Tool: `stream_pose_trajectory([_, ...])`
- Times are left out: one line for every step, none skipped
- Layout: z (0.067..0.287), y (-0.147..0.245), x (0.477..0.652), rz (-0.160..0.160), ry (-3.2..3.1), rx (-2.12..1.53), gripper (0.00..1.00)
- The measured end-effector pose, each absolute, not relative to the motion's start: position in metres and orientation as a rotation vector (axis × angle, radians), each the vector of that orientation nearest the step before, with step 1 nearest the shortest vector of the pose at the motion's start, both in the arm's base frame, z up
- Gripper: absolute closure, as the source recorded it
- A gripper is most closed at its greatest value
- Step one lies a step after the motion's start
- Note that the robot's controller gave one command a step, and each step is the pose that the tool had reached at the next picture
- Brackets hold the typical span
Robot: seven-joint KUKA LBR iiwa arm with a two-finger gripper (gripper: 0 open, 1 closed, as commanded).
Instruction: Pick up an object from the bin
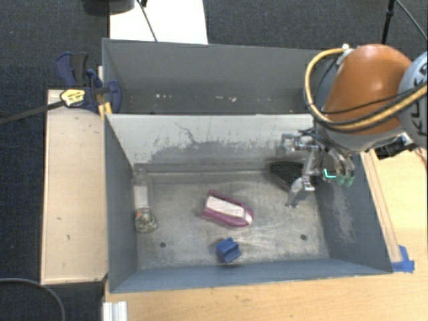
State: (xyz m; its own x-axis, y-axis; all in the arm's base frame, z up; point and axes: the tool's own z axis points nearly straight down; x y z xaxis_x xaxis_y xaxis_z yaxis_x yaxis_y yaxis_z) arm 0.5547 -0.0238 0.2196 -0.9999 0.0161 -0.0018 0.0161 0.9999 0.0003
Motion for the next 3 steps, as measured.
stream_pose_trajectory([0.088, -0.071, 0.579, 0.001, 3.136, -0.217, 0.00])
stream_pose_trajectory([0.072, -0.132, 0.574, 0.004, 3.135, -0.107, 0.00])
stream_pose_trajectory([0.107, -0.144, 0.591, 0.004, 3.107, -0.433, 0.00])
